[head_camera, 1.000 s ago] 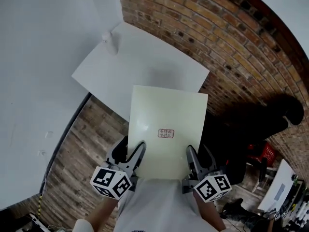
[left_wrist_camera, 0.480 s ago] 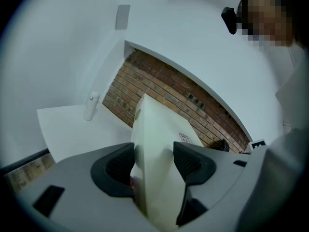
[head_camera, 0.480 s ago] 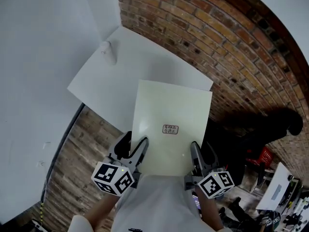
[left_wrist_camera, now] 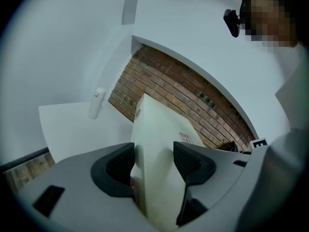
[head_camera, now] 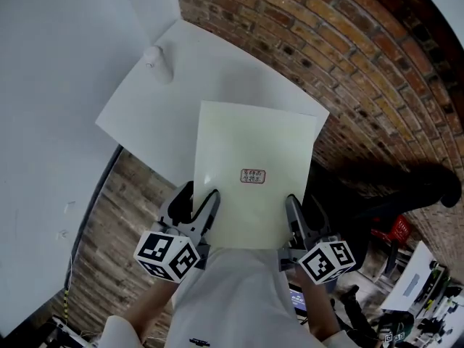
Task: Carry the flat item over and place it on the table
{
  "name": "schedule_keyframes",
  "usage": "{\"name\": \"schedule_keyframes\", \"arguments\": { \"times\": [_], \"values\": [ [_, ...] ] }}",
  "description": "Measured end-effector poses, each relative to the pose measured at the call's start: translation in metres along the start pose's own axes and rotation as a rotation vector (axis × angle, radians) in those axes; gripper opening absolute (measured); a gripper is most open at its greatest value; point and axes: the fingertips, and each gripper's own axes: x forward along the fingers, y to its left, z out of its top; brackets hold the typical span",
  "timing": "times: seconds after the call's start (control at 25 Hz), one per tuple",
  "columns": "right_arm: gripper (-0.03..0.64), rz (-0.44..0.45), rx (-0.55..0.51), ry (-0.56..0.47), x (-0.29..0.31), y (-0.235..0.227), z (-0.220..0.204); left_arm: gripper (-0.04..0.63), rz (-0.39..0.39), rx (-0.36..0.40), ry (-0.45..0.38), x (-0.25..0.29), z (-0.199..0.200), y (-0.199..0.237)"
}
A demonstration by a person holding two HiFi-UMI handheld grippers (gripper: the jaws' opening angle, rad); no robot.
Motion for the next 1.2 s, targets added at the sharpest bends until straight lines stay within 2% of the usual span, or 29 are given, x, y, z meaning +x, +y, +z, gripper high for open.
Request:
{"name": "schedule_keyframes", "arguments": {
  "times": [0.52, 0.72, 1.2],
  "values": [
    [0.214, 0.021, 0.001, 0.071, 0.056, -0.034, -0.017, 0.262, 0.062, -0.051, 0.017, 0.046, -0.022, 0.04],
    [0.212, -0.024, -0.028, 0.118, 0.074, -0.052, -0.035, 0.262, 0.082, -0.067, 0.037, 0.063, -0.042, 0.058],
    [0.212, 0.003, 0.037, 0.162, 0.12, -0.097, -0.077, 0.262, 0.124, -0.075, 0.076, 0.108, -0.082, 0.1]
  ]
}}
